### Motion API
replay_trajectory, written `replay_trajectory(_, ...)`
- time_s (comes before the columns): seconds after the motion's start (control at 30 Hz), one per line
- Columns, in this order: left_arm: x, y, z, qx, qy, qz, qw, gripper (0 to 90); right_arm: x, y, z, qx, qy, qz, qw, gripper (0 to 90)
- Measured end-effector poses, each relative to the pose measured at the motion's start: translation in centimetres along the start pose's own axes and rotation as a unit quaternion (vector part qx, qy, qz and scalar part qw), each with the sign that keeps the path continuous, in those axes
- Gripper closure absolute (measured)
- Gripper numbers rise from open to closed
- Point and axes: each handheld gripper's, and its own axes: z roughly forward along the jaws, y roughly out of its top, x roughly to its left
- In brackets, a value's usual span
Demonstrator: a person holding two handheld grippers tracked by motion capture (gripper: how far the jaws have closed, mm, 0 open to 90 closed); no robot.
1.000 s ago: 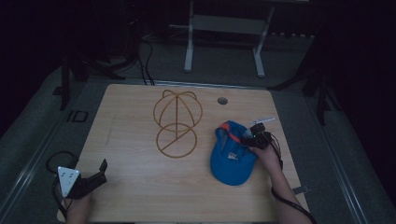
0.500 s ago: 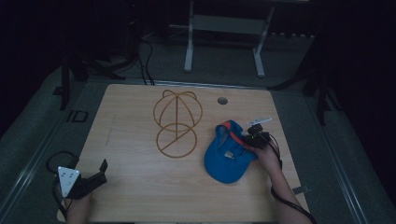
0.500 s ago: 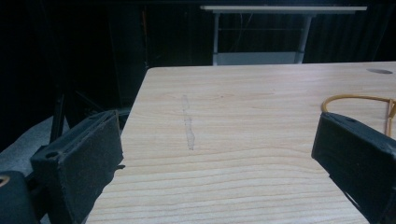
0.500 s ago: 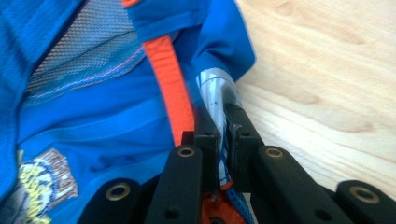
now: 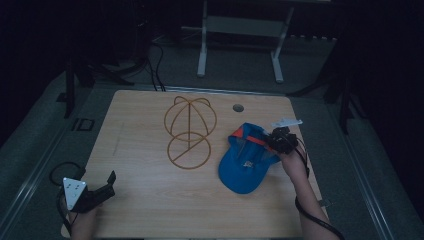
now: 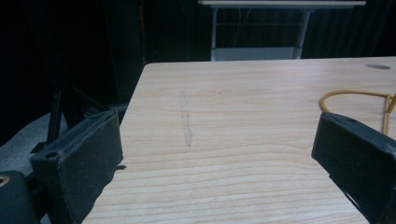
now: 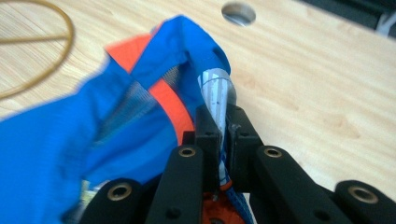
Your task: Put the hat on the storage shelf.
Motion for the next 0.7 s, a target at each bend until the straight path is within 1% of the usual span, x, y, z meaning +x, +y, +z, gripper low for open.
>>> replay_trajectory(0.1,0.0,0.0,0.0,0.002,-0.003,-0.001,1.0000,2.2,0.3,0.7,-1.2,-0.011,0.003,-0.004,0.9999,85.5)
replay_trajectory(0.27,-0.2,0.2,0.1,0.010,-0.006,0.002,0.9999,2.2,0.8,1.9,-3.4,-0.040,0.005,-0.006,0.9992,85.5)
replay_trajectory(0.33,-0.4,0.4,0.0,0.013,-0.009,-0.006,0.9999,2.2,1.0,2.4,-4.4,-0.053,0.007,-0.006,0.9985,85.5)
replay_trajectory(0.37,-0.5,0.6,0.0,0.020,-0.007,-0.007,0.9998,2.2,1.1,2.6,-4.8,-0.059,0.008,-0.005,0.9982,85.5)
replay_trajectory(0.43,-0.6,0.8,-0.2,0.016,-0.027,-0.007,0.9995,2.2,1.3,3.0,-5.8,-0.070,0.005,-0.002,0.9976,85.5)
replay_trajectory(0.47,-0.8,0.9,-0.3,0.018,-0.038,0.000,0.9991,2.2,1.4,3.2,-6.1,-0.072,0.004,-0.004,0.9974,85.5)
replay_trajectory(0.5,-1.0,1.0,-0.2,0.028,-0.045,0.006,0.9986,2.2,1.5,3.3,-6.5,-0.076,0.006,-0.004,0.9971,85.5)
replay_trajectory(0.57,-1.4,1.1,-0.1,0.044,-0.060,0.012,0.9972,2.2,1.8,3.6,-7.2,-0.085,0.008,-0.003,0.9963,85.5)
replay_trajectory(0.63,-1.8,1.5,0.0,0.052,-0.077,0.010,0.9956,2.2,2.0,3.9,-7.8,-0.092,0.009,-0.005,0.9957,85.5)
replay_trajectory(0.67,-1.9,1.8,-0.1,0.052,-0.087,0.004,0.9948,2.3,2.1,4.0,-8.2,-0.095,0.009,-0.004,0.9954,85.5)
replay_trajectory(0.7,-2.1,2.1,-0.2,0.051,-0.091,0.002,0.9945,4.6,2.2,4.1,-8.5,-0.094,0.005,-0.003,0.9955,85.5)
